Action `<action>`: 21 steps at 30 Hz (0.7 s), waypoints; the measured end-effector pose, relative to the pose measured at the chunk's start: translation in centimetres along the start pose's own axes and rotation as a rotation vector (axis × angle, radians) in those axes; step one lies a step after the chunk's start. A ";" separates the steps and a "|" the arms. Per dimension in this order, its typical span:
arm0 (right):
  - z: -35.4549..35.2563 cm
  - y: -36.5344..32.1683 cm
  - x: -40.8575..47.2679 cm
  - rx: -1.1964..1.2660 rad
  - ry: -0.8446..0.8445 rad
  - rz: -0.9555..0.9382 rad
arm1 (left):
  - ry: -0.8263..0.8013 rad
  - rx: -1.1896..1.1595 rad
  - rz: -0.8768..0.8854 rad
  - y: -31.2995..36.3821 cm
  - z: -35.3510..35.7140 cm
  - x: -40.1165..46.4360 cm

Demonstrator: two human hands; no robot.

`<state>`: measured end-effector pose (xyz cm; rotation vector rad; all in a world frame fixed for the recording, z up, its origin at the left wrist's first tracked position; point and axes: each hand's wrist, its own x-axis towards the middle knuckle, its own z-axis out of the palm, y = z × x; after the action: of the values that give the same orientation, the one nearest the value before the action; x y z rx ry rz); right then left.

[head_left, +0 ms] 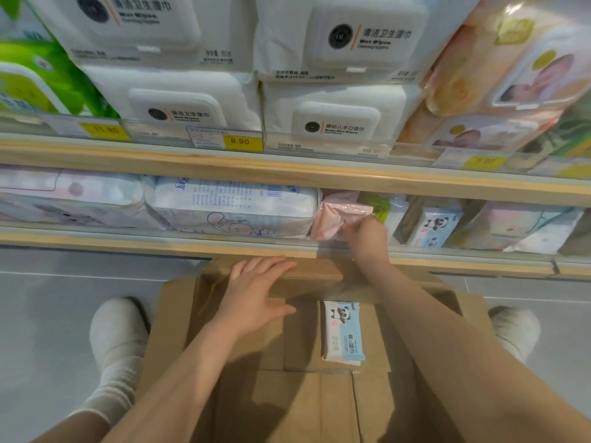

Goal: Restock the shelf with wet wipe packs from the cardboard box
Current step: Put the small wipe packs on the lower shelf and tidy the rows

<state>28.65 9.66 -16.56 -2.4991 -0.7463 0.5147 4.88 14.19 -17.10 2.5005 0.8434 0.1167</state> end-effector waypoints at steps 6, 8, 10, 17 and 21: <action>-1.7 -0.3 -0.6 0.075 -0.115 0.006 | -0.004 0.015 -0.011 0.5 -0.2 -0.3; -2.4 -0.4 -1.0 0.097 -0.112 -0.005 | -0.002 0.012 -0.016 0.6 -0.1 -0.4; -3.5 -0.5 -1.3 0.101 -0.110 -0.018 | 0.006 -0.015 -0.018 0.7 -0.4 -0.5; -9.7 1.0 -8.2 0.220 0.014 -0.149 | 0.158 -0.195 0.015 5.0 -1.2 -2.3; -8.9 6.2 -13.2 0.321 -0.013 -0.144 | -0.075 -0.242 -0.018 7.2 2.8 -3.7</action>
<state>25.10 -5.61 -9.79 -2.1319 -0.7747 0.5520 6.53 5.89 -15.83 2.2564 0.7722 0.1106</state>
